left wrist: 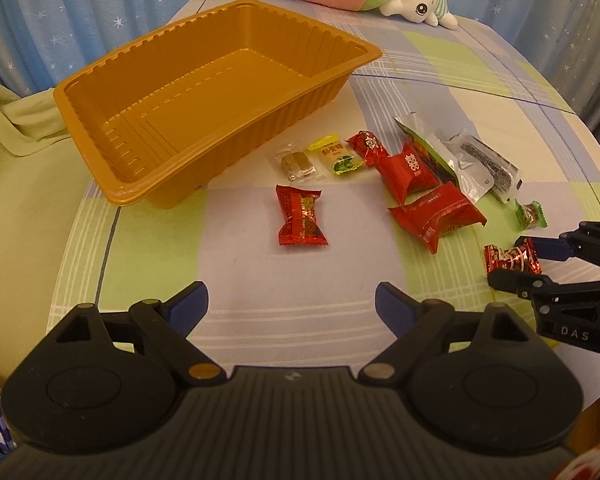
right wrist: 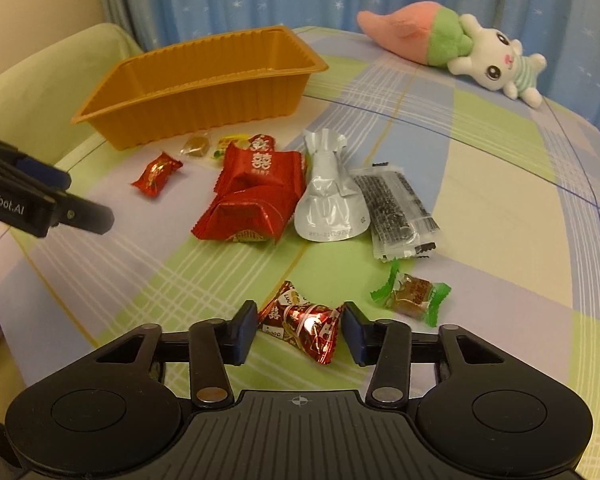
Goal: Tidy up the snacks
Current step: 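Lower the right tool onto the red-and-gold twisted candy and close it, then close the left tool on the small red candy while the right tool holds the twisted candy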
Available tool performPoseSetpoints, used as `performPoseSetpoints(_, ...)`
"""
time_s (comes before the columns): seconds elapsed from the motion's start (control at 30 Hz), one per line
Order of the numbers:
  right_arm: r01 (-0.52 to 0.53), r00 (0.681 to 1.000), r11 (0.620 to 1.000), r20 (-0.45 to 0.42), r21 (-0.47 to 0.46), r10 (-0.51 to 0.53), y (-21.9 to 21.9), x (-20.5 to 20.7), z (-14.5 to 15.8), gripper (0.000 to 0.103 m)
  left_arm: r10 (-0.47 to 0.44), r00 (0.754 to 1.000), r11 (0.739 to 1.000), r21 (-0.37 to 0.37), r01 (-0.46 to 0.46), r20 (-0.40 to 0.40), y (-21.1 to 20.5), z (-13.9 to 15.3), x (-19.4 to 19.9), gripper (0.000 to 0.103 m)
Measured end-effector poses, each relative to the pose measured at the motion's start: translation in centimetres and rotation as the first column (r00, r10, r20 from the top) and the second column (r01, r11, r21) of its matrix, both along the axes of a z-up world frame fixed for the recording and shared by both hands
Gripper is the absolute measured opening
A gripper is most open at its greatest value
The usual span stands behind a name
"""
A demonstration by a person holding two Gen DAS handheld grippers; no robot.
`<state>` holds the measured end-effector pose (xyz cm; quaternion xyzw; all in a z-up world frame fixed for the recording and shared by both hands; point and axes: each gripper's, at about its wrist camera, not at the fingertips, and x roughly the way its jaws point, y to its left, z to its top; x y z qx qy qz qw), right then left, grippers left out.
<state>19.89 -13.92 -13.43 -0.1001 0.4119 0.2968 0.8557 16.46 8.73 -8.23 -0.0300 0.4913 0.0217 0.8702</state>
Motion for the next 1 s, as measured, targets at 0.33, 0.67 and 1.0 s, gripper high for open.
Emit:
performPoseSetpoints(0.33, 0.043, 0.999, 0.999, -0.002, 0.026, -0.042, -0.3, -0.7, 0.4, 0.032, -0.013, 1.0, 1.0, 0.007, 0.013, 0.01, 0.0, -0.2, 0.7, 0.085)
performPoseSetpoints(0.67, 0.155, 0.988, 0.984, -0.011, 0.09, -0.155, -1.8, -0.6, 2.1, 0.031, -0.028, 0.997, 0.999, 0.019, 0.027, 0.074, -0.5, -0.3, 2.1, 0.066)
performPoseSetpoints(1.0, 0.263, 0.965, 0.959, -0.025, 0.104, -0.261, -4.5, -0.4, 3.3, 0.031, -0.016, 0.997, 0.998, 0.056, 0.012, 0.069, -0.8, -1.8, 5.0, 0.034)
